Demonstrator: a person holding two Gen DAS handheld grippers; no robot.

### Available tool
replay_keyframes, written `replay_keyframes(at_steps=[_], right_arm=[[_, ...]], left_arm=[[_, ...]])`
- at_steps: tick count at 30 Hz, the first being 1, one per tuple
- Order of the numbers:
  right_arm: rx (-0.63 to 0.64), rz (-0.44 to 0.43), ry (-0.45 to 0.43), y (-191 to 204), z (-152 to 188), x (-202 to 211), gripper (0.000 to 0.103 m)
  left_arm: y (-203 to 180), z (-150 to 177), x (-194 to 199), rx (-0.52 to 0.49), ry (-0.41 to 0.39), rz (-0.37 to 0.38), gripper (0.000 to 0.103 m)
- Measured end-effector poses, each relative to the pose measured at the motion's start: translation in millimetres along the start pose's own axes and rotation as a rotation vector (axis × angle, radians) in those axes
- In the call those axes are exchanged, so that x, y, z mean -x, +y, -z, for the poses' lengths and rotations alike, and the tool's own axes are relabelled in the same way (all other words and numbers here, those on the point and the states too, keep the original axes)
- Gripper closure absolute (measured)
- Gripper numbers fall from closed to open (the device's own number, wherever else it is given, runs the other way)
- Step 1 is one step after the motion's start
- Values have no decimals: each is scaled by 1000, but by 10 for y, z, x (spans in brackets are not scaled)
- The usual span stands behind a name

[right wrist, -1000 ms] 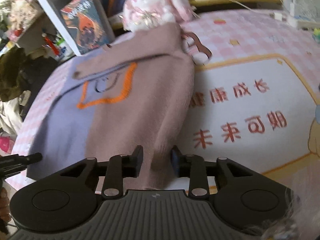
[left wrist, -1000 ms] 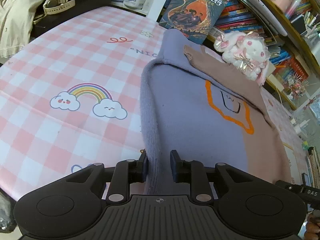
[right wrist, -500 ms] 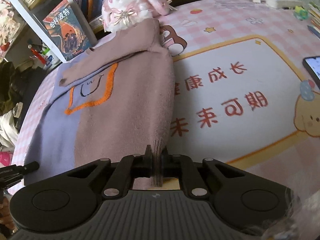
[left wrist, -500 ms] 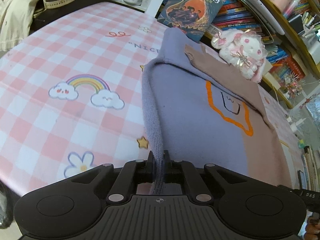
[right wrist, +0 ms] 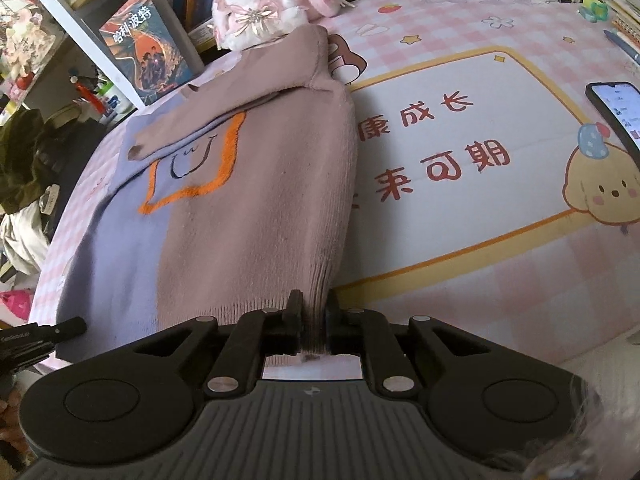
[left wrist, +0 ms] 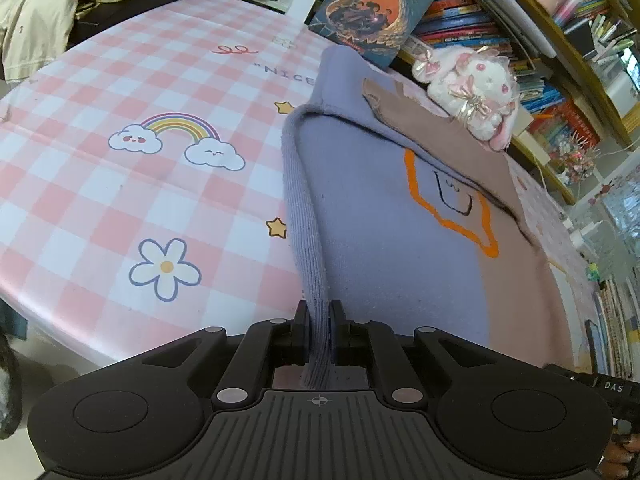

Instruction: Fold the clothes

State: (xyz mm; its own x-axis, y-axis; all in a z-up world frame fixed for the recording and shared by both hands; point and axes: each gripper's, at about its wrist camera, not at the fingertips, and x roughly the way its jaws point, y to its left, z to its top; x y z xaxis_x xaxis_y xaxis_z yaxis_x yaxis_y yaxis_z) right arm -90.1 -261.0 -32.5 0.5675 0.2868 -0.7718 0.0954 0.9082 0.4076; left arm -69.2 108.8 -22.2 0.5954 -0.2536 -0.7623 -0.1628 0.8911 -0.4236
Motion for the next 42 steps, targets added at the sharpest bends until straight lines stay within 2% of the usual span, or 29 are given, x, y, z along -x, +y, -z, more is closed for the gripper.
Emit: replay_keyframes(at_steps=[2,10,21,26,30,34,39,42], right_arm=[[8,-4,4,-12,-6,1,96],[-7,-45,34,-119,70,152,97],[-20,-107,98,-363,409,519,97],[-23,-121,124,-464,507,587,97],[-48,-175,104,-507,449,665,97],[-153,-331,5,-575,235,816,98],[-332,-500,-170,-704,-143,915,98],[-382,-536,-228,-676,-423,830,98]], left_arm=[[25,17,12,18,-3,10,98],[70,218,208,101,-2,38,99],[-5,664,523,138,19,55,99],[-26,750,605,170,8,77,99],[-16,646,717,245,-68,234,99],[-7,399,812,320,-199,378,99],[31,43,687,436,-309,486,99],[2,-215,509,458,-320,517,99]])
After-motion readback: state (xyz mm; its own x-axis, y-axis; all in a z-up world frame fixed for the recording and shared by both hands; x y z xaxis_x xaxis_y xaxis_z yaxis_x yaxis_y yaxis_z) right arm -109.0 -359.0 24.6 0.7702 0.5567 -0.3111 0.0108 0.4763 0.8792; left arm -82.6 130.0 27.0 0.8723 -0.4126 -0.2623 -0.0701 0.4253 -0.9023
